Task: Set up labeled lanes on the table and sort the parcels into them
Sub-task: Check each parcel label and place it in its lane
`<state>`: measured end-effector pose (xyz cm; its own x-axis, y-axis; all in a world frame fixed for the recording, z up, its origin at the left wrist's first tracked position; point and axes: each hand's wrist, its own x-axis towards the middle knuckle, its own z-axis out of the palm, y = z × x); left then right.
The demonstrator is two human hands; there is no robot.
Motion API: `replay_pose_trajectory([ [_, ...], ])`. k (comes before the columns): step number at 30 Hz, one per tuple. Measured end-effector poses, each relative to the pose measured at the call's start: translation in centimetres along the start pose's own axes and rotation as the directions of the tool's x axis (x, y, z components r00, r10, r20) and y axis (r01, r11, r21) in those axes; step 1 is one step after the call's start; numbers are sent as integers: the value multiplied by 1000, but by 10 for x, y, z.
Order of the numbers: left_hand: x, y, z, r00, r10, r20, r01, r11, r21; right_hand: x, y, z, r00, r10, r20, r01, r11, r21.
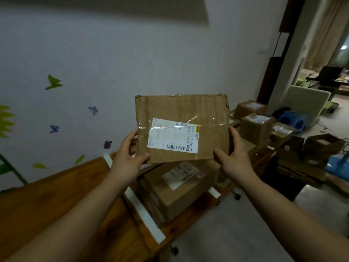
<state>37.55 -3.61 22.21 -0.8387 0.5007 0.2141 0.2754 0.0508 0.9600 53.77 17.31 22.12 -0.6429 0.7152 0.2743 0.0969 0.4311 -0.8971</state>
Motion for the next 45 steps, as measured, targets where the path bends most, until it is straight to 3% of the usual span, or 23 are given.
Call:
replay_pose_trajectory([
  [4, 22, 14, 64, 1000, 6, 12, -6, 1000, -5, 43, 17, -53, 1000, 6, -17, -7, 999, -32],
  [9, 49, 20, 87, 1000, -1, -23, 2, 999, 35, 82, 28, -68, 999, -15, 45, 16, 1000, -20],
  [21, 92, -33, 26, 956, -170, -239, 192, 979, 73, 150, 43, 45, 946, 41, 321, -29, 999, -40],
  [29, 106, -96, 5, 869, -414, -269, 438, 899, 31, 183, 68, 121, 831, 225, 508, -56, 944, -326],
  [40, 98, -134, 30, 746, -597, -293, 638, 768, 59, 215, 112, 154, 633, 352, 689, 170, 805, -568],
  [45, 91, -134, 37, 720, -628, -295, 666, 745, 37, 222, 117, 156, 576, 339, 744, 293, 764, -575],
])
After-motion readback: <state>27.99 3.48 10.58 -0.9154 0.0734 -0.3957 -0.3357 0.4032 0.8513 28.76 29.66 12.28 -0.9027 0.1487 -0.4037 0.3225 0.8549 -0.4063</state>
